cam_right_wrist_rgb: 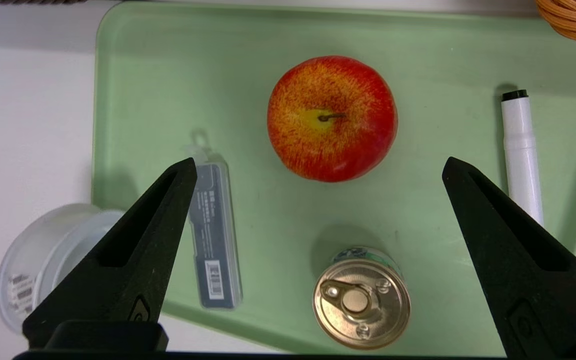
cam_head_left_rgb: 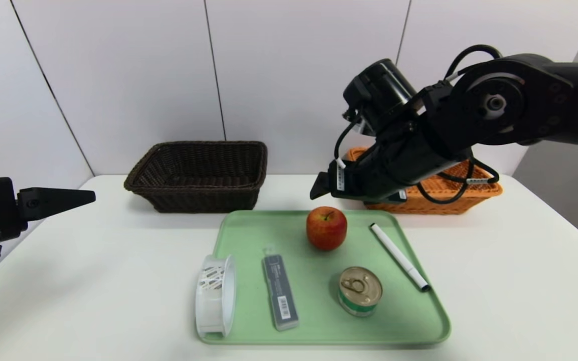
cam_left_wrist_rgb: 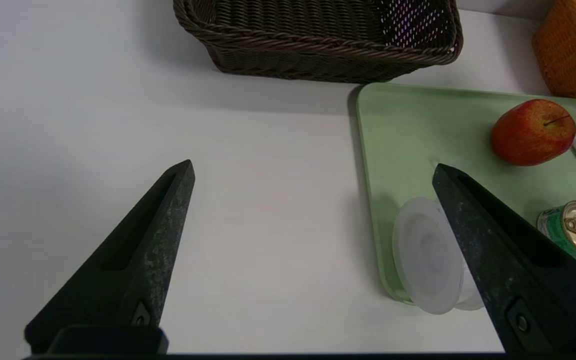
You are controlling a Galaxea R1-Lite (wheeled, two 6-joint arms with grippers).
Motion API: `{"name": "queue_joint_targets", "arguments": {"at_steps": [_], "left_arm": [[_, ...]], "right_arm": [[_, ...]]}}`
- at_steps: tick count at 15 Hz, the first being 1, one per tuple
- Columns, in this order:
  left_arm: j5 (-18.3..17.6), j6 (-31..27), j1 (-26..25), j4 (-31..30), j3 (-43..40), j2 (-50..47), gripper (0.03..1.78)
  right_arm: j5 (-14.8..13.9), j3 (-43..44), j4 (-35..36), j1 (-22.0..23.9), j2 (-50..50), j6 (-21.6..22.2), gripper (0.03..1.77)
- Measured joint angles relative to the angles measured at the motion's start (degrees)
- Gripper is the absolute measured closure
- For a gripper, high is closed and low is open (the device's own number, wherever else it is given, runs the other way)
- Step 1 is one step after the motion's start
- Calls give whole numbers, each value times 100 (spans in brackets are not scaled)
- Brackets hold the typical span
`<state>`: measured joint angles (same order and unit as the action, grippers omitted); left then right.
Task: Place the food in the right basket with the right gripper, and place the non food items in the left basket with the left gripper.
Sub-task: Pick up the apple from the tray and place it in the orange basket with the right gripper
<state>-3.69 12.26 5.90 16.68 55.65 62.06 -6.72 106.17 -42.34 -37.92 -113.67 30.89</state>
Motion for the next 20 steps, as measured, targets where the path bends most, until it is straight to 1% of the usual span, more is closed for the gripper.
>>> {"name": "queue_joint_targets", "arguments": {"at_steps": [3, 6, 7, 9, 10, 12, 13, 15, 17, 20], "left_arm": [[-2, -190, 5, -338, -190, 12, 12], [15, -204, 137, -369, -216, 12, 12], [17, -194, 233, -500, -234, 17, 12], [-16, -205, 391, -833, -282, 54, 12], [-13, -194, 451, -889, -279, 130, 12], [32, -182, 573, -907, -224, 375, 12], [124, -179, 617, -907, -201, 527, 12], [455, -177, 705, -907, -149, 858, 12], [664, -172, 845, -902, -72, 1142, 12], [741, -168, 1006, -908, 116, 1434, 12]], "right_arm": [[-26, 55, 20, -63, -150, 22, 10], [-45, 85, 6, -85, -301, 61, 10], [-88, 91, 0, -90, -358, 80, 10], [-286, 166, -7, -94, -507, 238, 10], [-336, 221, -22, -102, -583, 273, 10], [-350, 304, -38, -116, -728, 284, 10], [-369, 334, -40, -118, -800, 284, 10], [-411, 417, -41, -123, -959, 286, 10], [-457, 502, -90, -129, -1119, 286, 10], [-502, 541, -105, -121, -1293, 276, 10]]}}
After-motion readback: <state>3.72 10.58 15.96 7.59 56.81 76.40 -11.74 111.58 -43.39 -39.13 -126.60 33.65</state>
